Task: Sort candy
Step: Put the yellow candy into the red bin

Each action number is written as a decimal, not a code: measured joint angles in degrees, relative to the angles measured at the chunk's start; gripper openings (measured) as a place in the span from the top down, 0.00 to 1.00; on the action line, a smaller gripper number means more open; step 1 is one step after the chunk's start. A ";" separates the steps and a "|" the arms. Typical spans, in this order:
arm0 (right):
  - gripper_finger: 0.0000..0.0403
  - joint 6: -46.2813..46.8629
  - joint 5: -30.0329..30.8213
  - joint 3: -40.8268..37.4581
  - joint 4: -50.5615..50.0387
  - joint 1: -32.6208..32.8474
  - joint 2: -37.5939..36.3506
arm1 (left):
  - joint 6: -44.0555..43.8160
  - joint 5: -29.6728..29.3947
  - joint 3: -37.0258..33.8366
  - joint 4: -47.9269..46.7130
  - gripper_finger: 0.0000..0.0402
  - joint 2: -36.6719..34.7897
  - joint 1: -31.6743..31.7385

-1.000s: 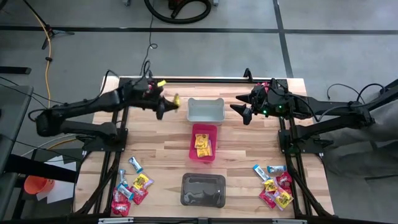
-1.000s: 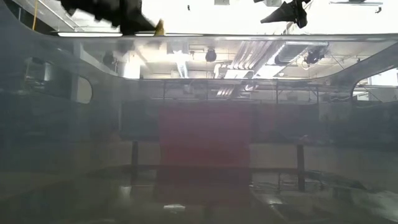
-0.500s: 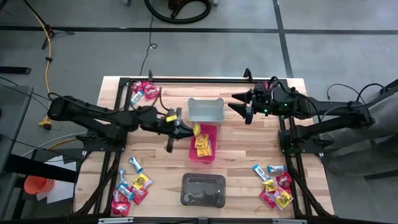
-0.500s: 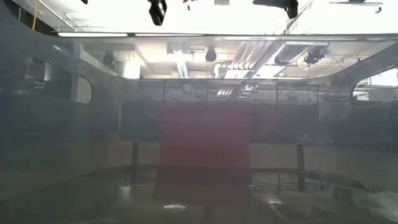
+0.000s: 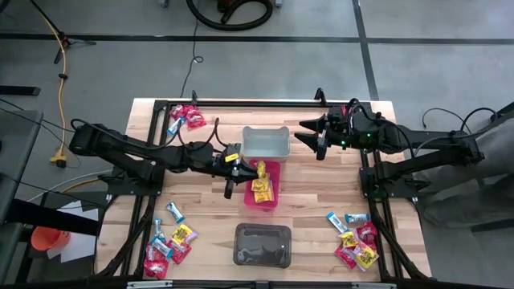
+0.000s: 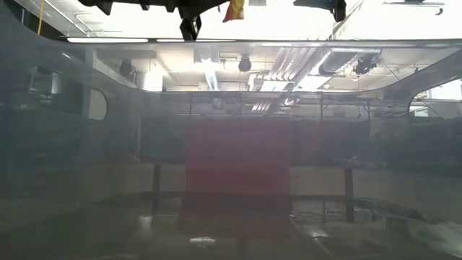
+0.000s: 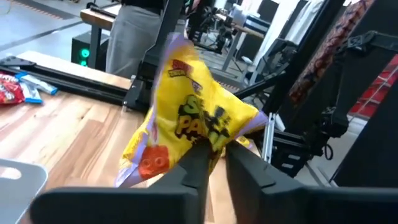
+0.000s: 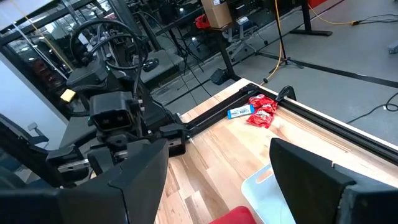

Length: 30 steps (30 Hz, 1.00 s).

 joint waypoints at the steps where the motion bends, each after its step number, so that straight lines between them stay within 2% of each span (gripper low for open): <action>1: 0.32 0.00 0.00 0.00 0.00 0.00 0.00 | -0.01 0.03 0.00 -0.47 0.84 0.00 0.00; 8: 0.32 0.00 0.00 0.00 0.00 0.01 0.00 | -0.51 0.00 0.35 -2.11 0.60 0.01 -0.02; 13: 0.32 0.00 0.01 0.00 0.04 0.00 0.00 | -0.46 0.03 3.78 -7.14 0.49 0.00 0.00; 19: 0.32 0.00 0.00 0.00 0.70 0.01 0.00 | 3.04 0.67 8.62 -17.57 0.47 0.01 -0.01; 25: 0.32 0.00 -0.13 0.00 1.70 0.00 0.00 | 11.15 0.21 10.19 -19.12 0.46 0.02 -0.02; 30: 0.32 0.22 -0.17 0.00 1.70 0.00 0.00 | 11.25 0.99 10.05 -23.11 0.46 1.34 -0.09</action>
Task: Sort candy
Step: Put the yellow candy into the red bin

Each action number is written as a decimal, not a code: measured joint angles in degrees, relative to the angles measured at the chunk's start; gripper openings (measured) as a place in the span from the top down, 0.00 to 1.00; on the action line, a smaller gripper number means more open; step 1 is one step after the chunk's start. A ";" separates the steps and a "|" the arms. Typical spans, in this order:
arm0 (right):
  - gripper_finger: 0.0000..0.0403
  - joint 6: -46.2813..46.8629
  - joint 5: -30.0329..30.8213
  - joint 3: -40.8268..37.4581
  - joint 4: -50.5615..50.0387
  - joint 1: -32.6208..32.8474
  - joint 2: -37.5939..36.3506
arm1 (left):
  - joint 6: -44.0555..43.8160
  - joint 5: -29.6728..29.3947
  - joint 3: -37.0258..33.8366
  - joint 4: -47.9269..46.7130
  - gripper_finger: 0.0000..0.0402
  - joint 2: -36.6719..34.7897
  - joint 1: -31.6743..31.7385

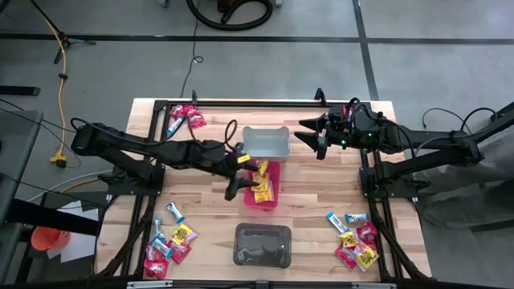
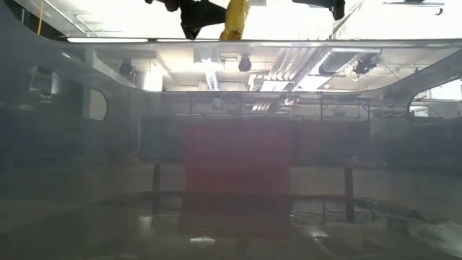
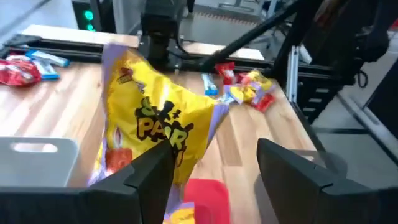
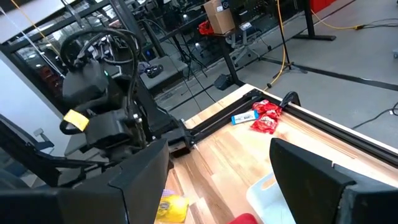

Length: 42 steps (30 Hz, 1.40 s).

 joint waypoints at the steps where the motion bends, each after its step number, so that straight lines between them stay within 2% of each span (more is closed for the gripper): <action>1: 0.32 0.16 -0.01 0.00 0.00 0.00 0.00 | 0.01 0.44 0.03 1.51 0.46 0.29 -0.22; 5: 0.32 0.20 -0.01 0.00 0.01 -0.01 0.00 | 4.04 0.35 0.14 6.04 0.46 0.36 -0.88; 13: 0.32 1.51 -0.01 0.00 0.26 -0.01 0.00 | 6.70 -1.25 0.13 -0.84 0.46 0.43 0.65; 19: 0.32 1.51 -0.30 0.00 0.30 -0.01 -0.02 | 4.80 -2.09 0.09 1.02 0.46 -0.75 1.56; 28: 0.32 1.06 -3.03 0.00 2.02 -0.01 -0.31 | 1.69 -2.41 0.07 1.09 0.46 -14.66 6.07; 32: 0.32 -0.13 -4.49 0.00 2.51 -0.01 -0.33 | 1.60 -4.62 -0.42 2.35 0.46 -19.52 7.41; 39: 0.32 0.05 -6.24 0.00 2.10 -0.01 -0.33 | -4.31 -4.97 -7.97 12.27 0.46 -22.68 8.36; 42: 0.32 3.02 -10.67 0.04 -1.49 0.02 -0.33 | -7.57 -4.97 -11.07 16.65 0.46 -22.61 8.35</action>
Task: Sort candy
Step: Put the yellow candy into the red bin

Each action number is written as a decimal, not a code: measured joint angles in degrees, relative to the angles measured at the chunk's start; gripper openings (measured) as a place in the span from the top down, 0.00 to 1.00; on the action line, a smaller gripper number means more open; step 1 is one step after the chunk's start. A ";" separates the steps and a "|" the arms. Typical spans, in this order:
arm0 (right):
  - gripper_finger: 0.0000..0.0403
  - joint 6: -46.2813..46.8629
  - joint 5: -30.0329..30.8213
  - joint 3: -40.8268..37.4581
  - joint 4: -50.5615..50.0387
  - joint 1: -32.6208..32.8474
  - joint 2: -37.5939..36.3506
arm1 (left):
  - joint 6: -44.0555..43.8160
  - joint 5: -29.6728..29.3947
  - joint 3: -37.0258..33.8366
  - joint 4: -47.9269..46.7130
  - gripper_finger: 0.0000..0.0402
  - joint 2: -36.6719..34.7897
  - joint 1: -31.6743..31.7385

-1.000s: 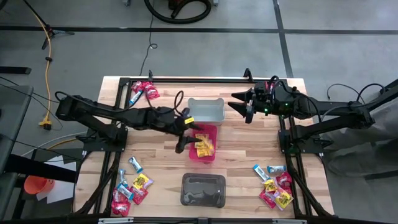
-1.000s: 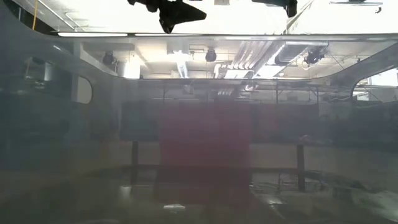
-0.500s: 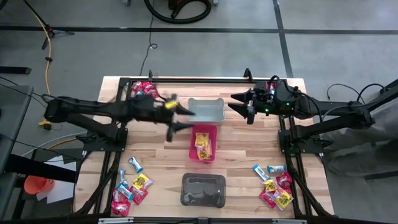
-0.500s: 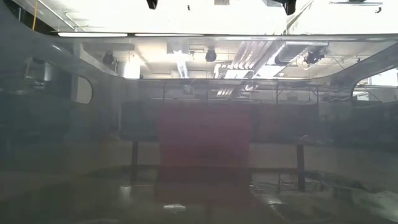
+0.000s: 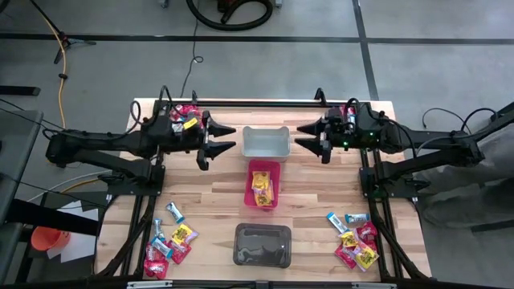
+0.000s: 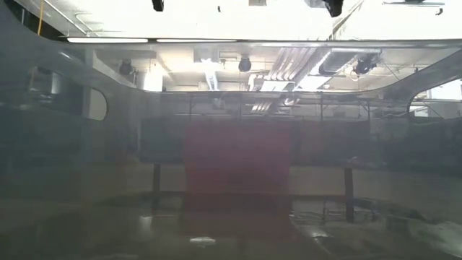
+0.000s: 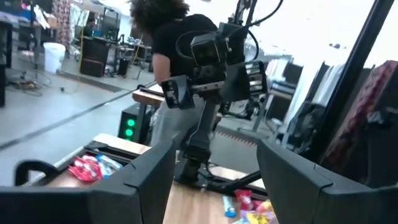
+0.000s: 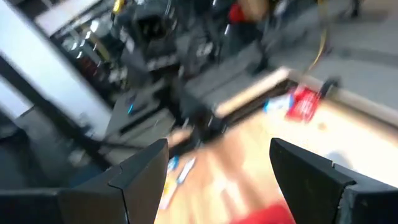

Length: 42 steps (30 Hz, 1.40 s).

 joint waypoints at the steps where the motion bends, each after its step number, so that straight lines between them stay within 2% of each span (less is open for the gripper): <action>1: 0.32 2.46 -2.00 0.00 -2.69 0.23 0.00 | -0.88 0.00 -0.75 0.95 0.46 0.00 0.00; 5: 0.32 13.90 -8.64 0.00 -18.20 4.90 0.53 | -2.21 -0.52 -1.47 0.58 0.46 0.00 0.00; 10: 0.32 30.14 -11.87 -0.02 -34.51 18.16 3.18 | -1.24 -2.45 -1.47 0.58 0.46 -0.02 0.00; 16: 0.32 51.18 -18.35 0.00 -42.37 34.69 10.92 | 0.32 -3.19 -1.47 0.11 0.46 -0.02 0.07; 21: 0.32 64.02 -20.66 -0.02 -44.70 43.30 20.56 | 0.32 -3.27 -1.47 -0.41 0.46 -0.02 0.07; 27: 0.32 70.44 -20.44 -0.04 -47.04 45.18 31.19 | 0.34 -3.30 -1.47 -0.65 0.46 -0.02 0.07; 33: 0.32 70.39 -20.59 -0.04 -46.21 45.14 37.73 | 0.31 -3.34 -1.45 -0.69 0.46 -0.02 0.04; 37: 0.32 70.09 -22.79 -0.04 -46.07 45.14 41.19 | 0.32 -3.34 -1.45 -0.69 0.46 -0.02 0.04; 42: 0.42 68.78 -23.63 -0.06 -44.72 45.50 43.88 | 0.32 -3.34 -1.45 -0.71 0.46 -0.02 0.04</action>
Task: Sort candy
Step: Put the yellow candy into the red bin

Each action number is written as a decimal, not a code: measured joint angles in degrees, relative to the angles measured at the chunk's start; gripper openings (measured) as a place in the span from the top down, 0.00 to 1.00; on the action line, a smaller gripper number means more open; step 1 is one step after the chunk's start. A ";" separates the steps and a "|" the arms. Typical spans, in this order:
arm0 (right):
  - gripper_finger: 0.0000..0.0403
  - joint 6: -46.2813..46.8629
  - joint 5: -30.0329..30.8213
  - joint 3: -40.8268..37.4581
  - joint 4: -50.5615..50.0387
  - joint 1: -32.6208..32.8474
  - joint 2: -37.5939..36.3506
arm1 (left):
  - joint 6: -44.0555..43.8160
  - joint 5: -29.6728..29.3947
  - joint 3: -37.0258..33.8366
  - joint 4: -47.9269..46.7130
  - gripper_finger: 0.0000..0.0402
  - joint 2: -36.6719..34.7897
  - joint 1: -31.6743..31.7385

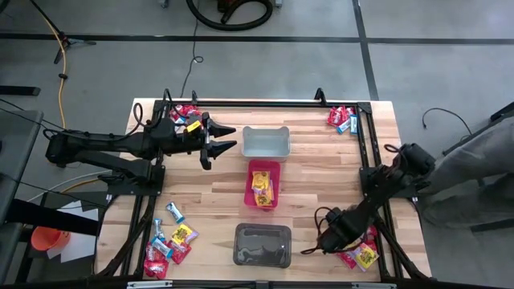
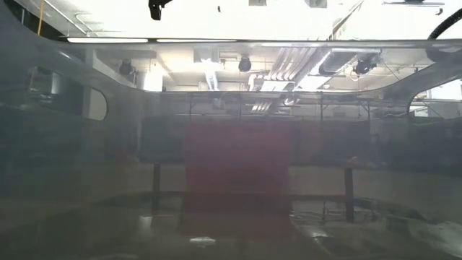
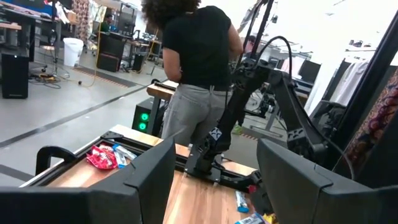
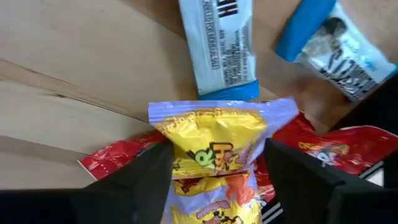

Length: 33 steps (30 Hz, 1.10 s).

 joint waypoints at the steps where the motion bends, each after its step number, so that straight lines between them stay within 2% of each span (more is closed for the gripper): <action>1: 0.45 -0.05 0.04 0.00 0.19 0.00 0.18 | -0.02 0.00 0.00 0.02 0.46 0.00 0.00; 4: 0.60 -0.05 0.43 0.00 0.18 0.00 0.39 | 0.00 0.00 0.00 0.01 0.46 0.00 0.00; 9: 0.91 -1.02 0.59 0.04 -0.02 0.00 -0.03 | -0.04 0.00 0.00 0.02 0.46 0.00 0.00; 11: 0.97 -2.58 0.94 1.08 -1.19 0.00 -1.18 | -0.07 0.00 0.02 0.02 0.46 0.00 0.00; 14: 0.96 -5.19 1.21 4.43 -6.22 0.00 -4.54 | -0.02 0.00 0.28 0.06 0.46 0.02 0.00; 17: 0.99 -7.96 4.46 8.71 -14.38 -0.25 -9.00 | 0.01 0.00 0.84 0.04 0.46 0.02 0.00; 22: 0.99 -11.15 19.36 13.21 -18.43 -2.75 -18.84 | 2.10 -0.02 1.27 0.11 0.46 0.00 0.00; 25: 0.99 -16.78 29.15 12.89 -14.26 -5.97 -24.24 | 1.89 -0.02 1.27 0.11 0.46 0.02 0.00; 27: 1.00 -24.49 34.09 11.91 -9.78 -8.72 -26.52 | 1.65 -0.02 1.27 0.06 0.46 0.02 0.00; 30: 1.00 -40.55 37.44 10.57 0.12 -13.81 -27.54 | 1.62 -0.02 1.27 0.02 0.46 0.01 0.00; 33: 1.00 -57.41 37.08 9.41 13.18 -19.57 -26.56 | 1.59 0.15 1.27 0.04 0.46 0.01 0.00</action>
